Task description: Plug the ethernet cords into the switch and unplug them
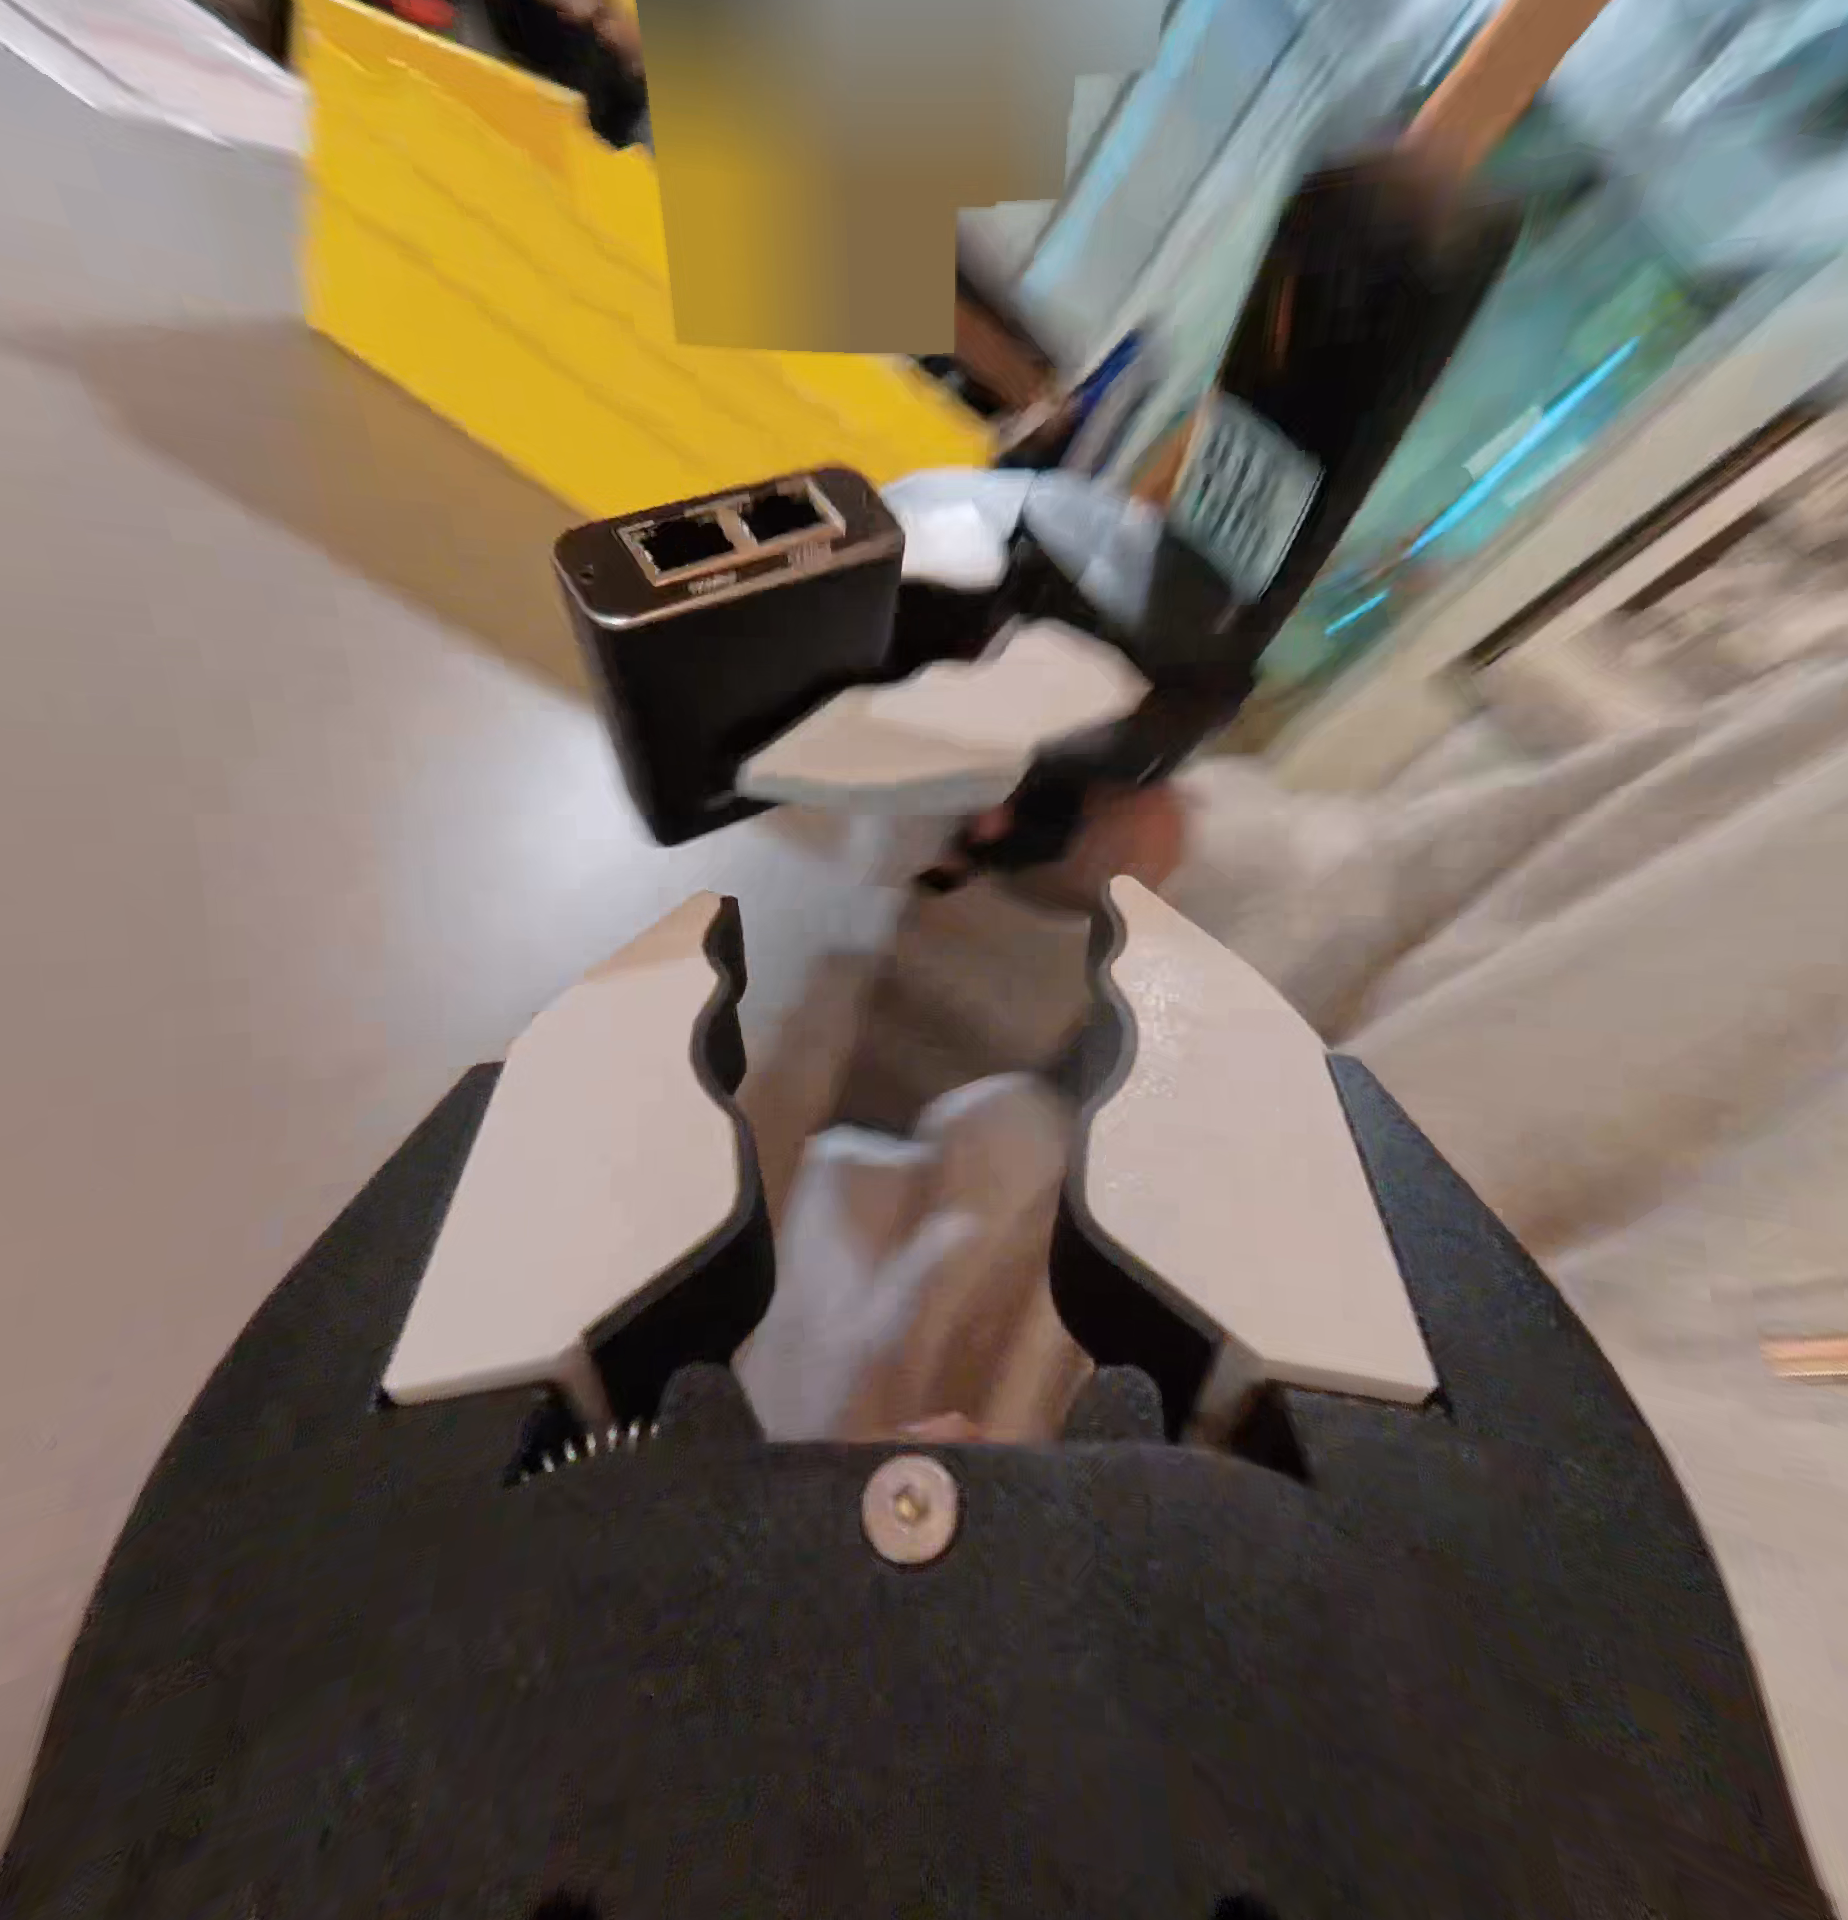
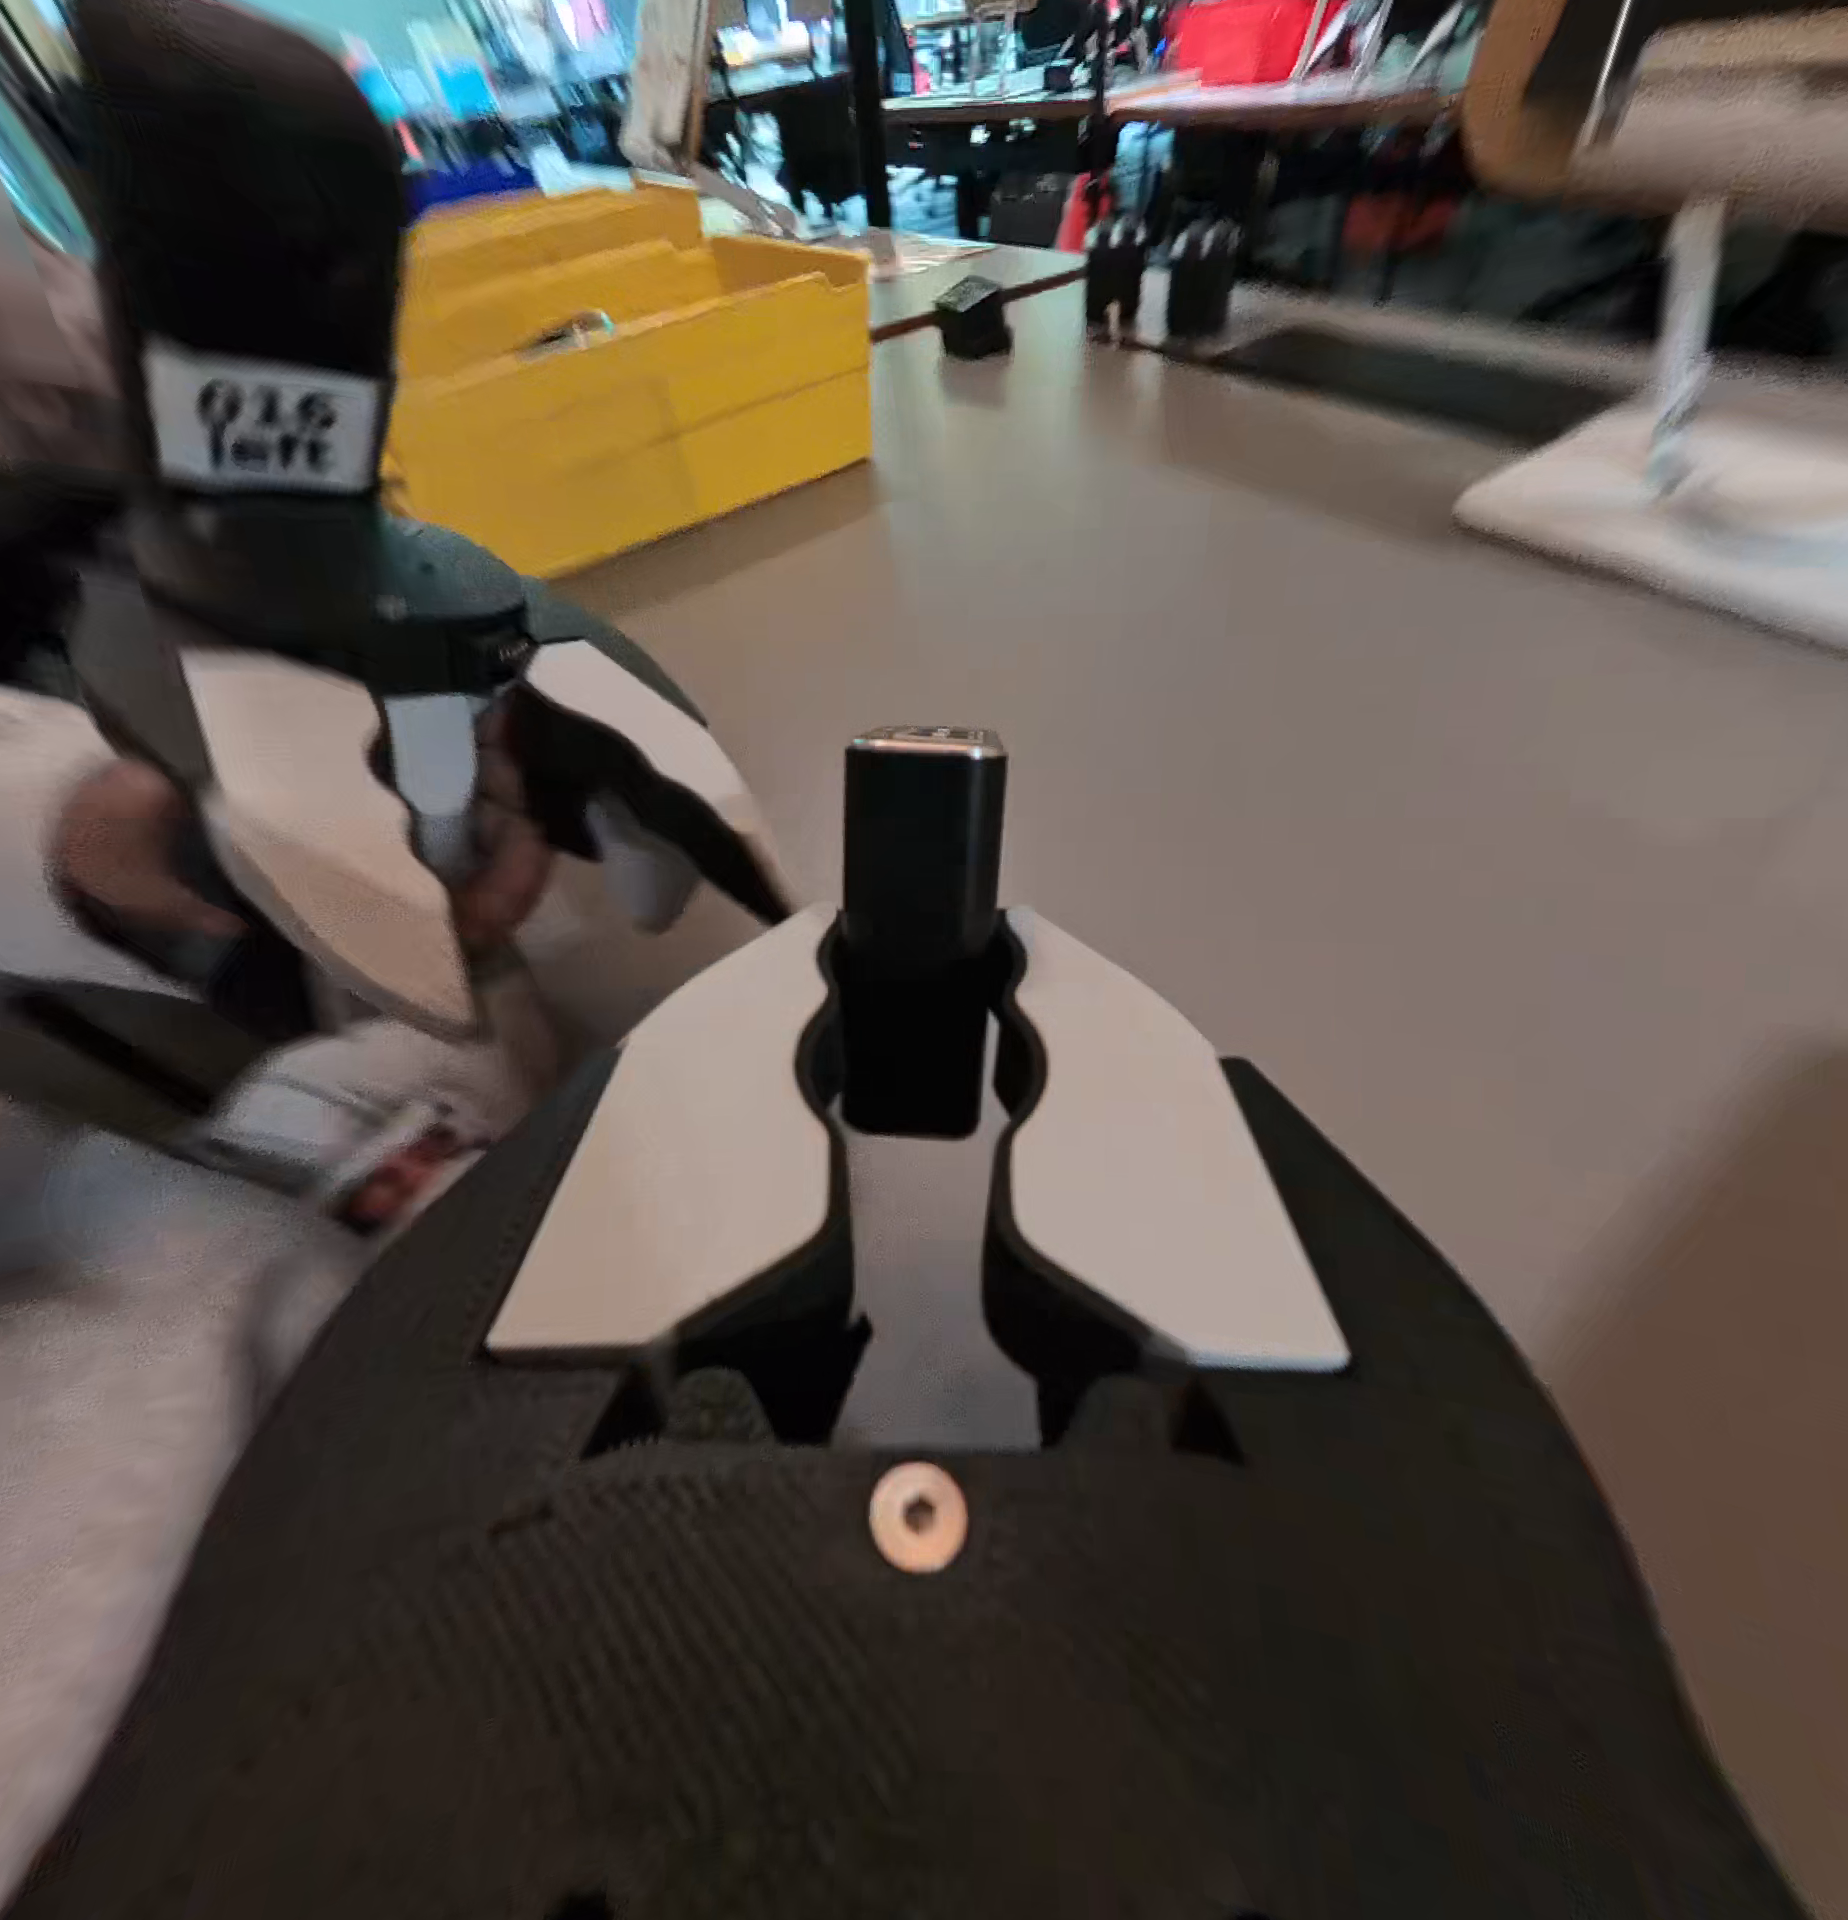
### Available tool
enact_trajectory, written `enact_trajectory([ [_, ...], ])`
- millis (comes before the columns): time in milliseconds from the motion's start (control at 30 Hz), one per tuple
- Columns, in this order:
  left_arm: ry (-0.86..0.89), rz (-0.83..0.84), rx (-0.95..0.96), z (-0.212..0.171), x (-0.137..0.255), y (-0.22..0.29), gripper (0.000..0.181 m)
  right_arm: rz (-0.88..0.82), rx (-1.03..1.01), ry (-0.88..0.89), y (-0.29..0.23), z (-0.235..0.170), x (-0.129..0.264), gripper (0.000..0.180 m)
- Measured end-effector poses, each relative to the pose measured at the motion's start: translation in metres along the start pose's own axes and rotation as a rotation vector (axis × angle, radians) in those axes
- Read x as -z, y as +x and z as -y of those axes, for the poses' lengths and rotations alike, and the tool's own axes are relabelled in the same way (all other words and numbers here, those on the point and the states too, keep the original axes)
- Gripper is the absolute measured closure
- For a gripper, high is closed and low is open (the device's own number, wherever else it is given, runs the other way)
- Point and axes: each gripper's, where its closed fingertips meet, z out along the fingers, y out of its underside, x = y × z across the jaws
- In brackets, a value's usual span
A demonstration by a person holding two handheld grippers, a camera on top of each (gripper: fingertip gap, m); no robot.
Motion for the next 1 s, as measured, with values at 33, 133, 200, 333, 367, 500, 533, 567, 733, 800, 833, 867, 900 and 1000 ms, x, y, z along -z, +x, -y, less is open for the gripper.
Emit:
enact_trajectory([
  [33,0.075,-0.127,0.156,0.008,0.001,0.01,0.115,-0.052,0.118,-0.012,-0.001,0.002,0.0,0.155],
  [133,0.261,-0.334,0.474,0.025,0.009,0.013,0.115,-0.178,0.464,-0.058,-0.011,0.005,-0.003,0.155],
  [200,0.309,-0.377,0.568,0.027,0.014,0.008,0.116,-0.264,0.684,-0.094,-0.015,0.004,-0.004,0.155],
  [333,0.285,-0.355,0.593,0.025,0.018,0.002,0.118,-0.371,1.036,-0.145,-0.025,0.005,-0.007,0.155],
  [367,0.27,-0.336,0.595,0.022,0.017,0.0,0.119,-0.395,1.118,-0.162,-0.026,0.004,-0.008,0.155],
  [500,0.248,-0.318,0.672,0.011,0.017,-0.011,0.131,-0.446,1.372,-0.207,-0.032,-0.001,-0.013,0.155],
  [533,0.243,-0.321,0.696,0.008,0.017,-0.013,0.139,-0.449,1.414,-0.21,-0.034,-0.002,-0.013,0.155],
  [567,0.236,-0.321,0.715,0.005,0.017,-0.015,0.148,-0.449,1.447,-0.208,-0.036,-0.002,-0.014,0.155],
  [733,0.288,-0.361,0.763,0.011,0.022,-0.02,0.153,-0.445,1.392,-0.161,-0.037,0.001,-0.016,0.151],
  [800,0.338,-0.355,0.761,0.016,0.029,-0.026,0.154,-0.432,1.26,-0.123,-0.032,0.006,-0.014,0.145],
  [833,0.362,-0.355,0.755,0.019,0.034,-0.029,0.155,-0.424,1.184,-0.102,-0.028,0.01,-0.012,0.142],
  [867,0.383,-0.361,0.748,0.022,0.038,-0.032,0.154,-0.414,1.106,-0.083,-0.023,0.012,-0.01,0.141],
  [900,0.401,-0.368,0.74,0.024,0.042,-0.033,0.155,-0.399,1.026,-0.067,-0.019,0.014,-0.007,0.14],
  [1000,0.428,-0.387,0.687,0.031,0.05,-0.035,0.155,-0.325,0.762,-0.025,-0.007,0.013,-0.003,0.139],
])
